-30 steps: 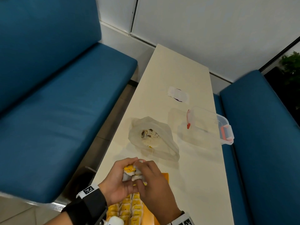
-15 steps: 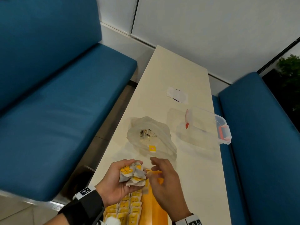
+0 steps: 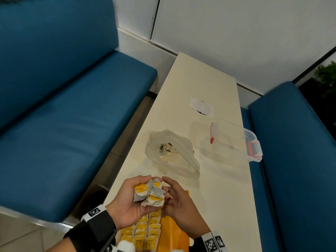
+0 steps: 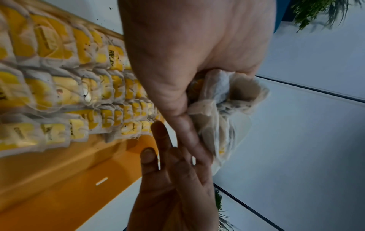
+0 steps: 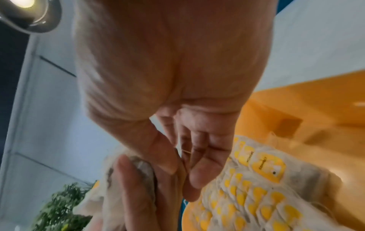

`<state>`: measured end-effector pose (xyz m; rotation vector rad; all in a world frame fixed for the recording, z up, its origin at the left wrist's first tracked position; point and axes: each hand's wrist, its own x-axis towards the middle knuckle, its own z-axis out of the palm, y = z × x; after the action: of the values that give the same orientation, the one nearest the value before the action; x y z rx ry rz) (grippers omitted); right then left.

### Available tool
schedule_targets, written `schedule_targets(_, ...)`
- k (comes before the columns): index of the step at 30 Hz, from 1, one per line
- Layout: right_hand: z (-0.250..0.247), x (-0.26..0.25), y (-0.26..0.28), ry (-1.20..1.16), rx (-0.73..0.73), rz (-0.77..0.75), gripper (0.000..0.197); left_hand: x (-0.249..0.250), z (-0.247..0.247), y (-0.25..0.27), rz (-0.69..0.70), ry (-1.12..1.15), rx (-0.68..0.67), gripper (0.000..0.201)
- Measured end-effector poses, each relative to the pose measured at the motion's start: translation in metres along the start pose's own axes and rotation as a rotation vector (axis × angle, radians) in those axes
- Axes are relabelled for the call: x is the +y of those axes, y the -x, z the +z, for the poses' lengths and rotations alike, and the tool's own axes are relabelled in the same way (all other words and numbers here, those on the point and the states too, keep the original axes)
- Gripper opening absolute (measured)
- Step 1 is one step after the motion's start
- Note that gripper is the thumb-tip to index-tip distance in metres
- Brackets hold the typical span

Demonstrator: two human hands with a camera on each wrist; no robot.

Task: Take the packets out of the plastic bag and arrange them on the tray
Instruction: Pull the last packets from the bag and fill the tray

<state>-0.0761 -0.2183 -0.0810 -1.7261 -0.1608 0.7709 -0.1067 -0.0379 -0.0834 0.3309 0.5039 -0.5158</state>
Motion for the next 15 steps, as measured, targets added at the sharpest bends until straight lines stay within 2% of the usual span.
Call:
schedule_targets(3, 0.002, 0.002, -0.001, -0.048, 0.040, 0.038, 0.063, 0.000, 0.003, 0.002, -0.008, 0.012, -0.035, 0.035)
schedule_targets(6, 0.000, -0.001, 0.001, -0.005, 0.097, 0.019, 0.033, 0.000, 0.007, 0.004, -0.011, 0.009, -0.053, 0.036)
schedule_targets(9, -0.006, -0.007, 0.004, 0.005, 0.163, 0.014, 0.015, 0.000, 0.009, 0.006, -0.021, 0.010, -0.067, 0.036)
schedule_targets(12, -0.010, -0.013, 0.007, 0.011, 0.183, 0.039, 0.011, 0.000, 0.008, 0.007, -0.044, 0.022, -0.085, 0.035)
schedule_targets(15, -0.014, -0.020, 0.009, 0.090, 0.218, 0.047, 0.015, 0.001, 0.005, 0.007, -0.054, 0.002, -0.081, 0.035)
